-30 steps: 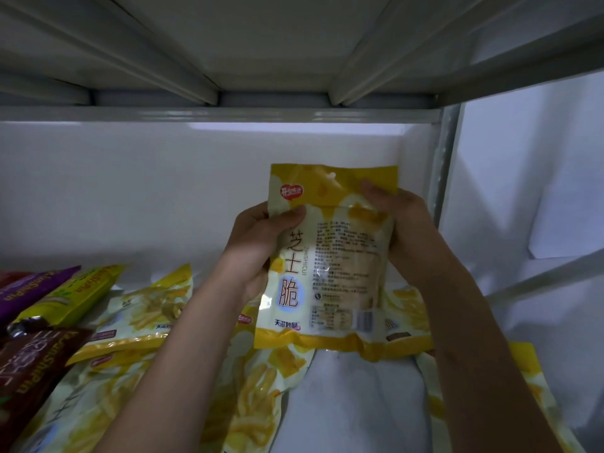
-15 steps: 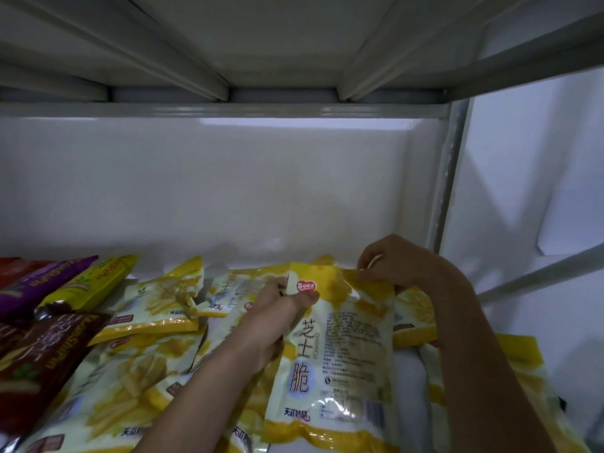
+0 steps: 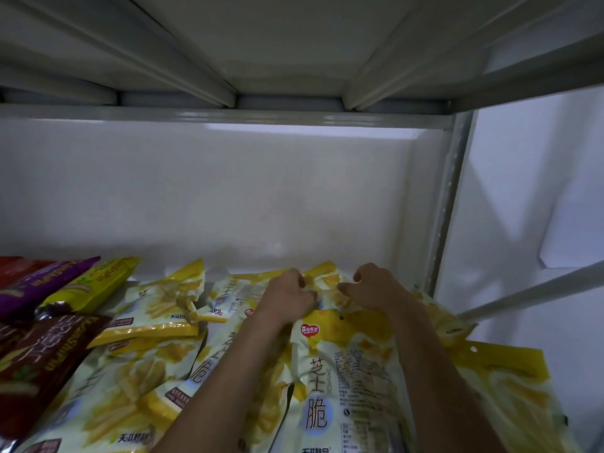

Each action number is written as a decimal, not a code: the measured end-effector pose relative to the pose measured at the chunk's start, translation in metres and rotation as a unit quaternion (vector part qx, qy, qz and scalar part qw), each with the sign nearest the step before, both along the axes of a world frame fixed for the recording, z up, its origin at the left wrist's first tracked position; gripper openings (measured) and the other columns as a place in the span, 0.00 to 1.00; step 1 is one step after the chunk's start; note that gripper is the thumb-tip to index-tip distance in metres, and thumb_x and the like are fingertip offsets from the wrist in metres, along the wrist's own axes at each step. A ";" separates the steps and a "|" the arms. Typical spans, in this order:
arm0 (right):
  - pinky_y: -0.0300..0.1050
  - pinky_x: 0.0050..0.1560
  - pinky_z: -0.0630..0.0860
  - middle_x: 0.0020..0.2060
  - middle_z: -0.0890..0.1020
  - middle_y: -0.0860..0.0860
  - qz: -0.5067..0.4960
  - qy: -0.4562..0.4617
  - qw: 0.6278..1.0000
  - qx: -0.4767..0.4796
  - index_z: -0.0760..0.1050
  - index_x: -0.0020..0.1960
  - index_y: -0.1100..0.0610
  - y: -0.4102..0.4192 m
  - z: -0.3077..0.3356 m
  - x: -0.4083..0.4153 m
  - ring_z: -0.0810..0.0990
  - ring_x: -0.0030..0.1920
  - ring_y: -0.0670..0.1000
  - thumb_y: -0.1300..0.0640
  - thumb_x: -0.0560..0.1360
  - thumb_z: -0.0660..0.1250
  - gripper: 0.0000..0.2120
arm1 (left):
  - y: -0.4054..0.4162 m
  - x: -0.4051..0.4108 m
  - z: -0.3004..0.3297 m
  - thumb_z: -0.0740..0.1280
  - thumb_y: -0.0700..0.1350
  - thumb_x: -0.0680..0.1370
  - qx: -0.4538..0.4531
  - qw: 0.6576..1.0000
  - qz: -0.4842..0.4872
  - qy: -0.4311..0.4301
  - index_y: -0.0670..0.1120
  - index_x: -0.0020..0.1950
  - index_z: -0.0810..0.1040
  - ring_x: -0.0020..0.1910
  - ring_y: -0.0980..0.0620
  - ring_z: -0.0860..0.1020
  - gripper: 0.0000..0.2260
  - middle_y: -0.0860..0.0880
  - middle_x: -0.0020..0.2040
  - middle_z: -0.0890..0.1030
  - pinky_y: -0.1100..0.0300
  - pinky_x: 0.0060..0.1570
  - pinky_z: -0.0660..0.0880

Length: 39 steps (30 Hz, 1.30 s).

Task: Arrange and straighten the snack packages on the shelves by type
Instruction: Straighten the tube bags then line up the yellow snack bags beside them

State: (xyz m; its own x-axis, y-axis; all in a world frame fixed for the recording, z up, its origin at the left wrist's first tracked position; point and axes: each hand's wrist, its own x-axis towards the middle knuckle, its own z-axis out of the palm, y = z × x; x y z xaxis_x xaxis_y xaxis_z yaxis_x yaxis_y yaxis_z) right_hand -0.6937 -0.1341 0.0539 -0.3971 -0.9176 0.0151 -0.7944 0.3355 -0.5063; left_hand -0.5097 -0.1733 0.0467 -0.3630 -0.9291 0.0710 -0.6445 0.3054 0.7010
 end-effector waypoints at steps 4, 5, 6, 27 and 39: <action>0.50 0.66 0.73 0.71 0.74 0.60 -0.014 -0.001 0.999 0.031 0.69 0.74 0.61 -0.009 -0.015 -0.004 0.73 0.71 0.62 0.35 0.80 0.65 0.34 | -0.007 -0.004 -0.020 0.71 0.56 0.79 0.010 0.998 0.032 -0.051 0.44 0.66 0.71 0.62 0.41 0.77 0.22 0.41 0.65 0.76 0.50 0.60 0.77; 0.49 0.61 0.73 0.69 0.76 0.60 -0.014 -0.006 0.999 0.036 0.71 0.71 0.61 -0.011 -0.017 -0.006 0.75 0.69 0.61 0.36 0.80 0.66 0.32 | -0.008 -0.005 -0.022 0.71 0.57 0.80 0.011 0.998 0.033 -0.056 0.44 0.66 0.70 0.62 0.40 0.77 0.23 0.41 0.65 0.76 0.49 0.60 0.77; 0.47 0.56 0.73 0.65 0.77 0.59 -0.013 -0.014 0.999 0.036 0.73 0.66 0.61 -0.013 -0.019 -0.009 0.77 0.67 0.61 0.37 0.79 0.68 0.29 | -0.009 -0.006 -0.023 0.71 0.58 0.80 0.009 0.997 0.032 -0.063 0.44 0.66 0.70 0.62 0.40 0.77 0.24 0.40 0.65 0.76 0.48 0.60 0.77; 0.55 0.56 0.83 0.47 0.86 0.54 -0.032 -0.230 0.965 -0.120 0.82 0.57 0.62 0.014 0.021 -0.022 0.85 0.49 0.56 0.54 0.70 0.83 0.20 | -0.019 -0.012 0.011 0.81 0.46 0.73 0.067 0.966 -0.001 0.249 0.43 0.75 0.66 0.50 0.44 0.84 0.36 0.42 0.57 0.80 0.46 0.52 0.83; 0.52 0.58 0.83 0.53 0.89 0.54 0.145 -0.363 0.880 -0.268 0.84 0.62 0.59 0.038 0.051 0.000 0.88 0.54 0.54 0.55 0.75 0.77 0.17 | -0.010 0.015 0.054 0.75 0.41 0.78 -0.014 0.930 -0.073 0.359 0.44 0.55 0.86 0.40 0.58 0.84 0.06 0.49 0.43 0.87 0.67 0.38 0.79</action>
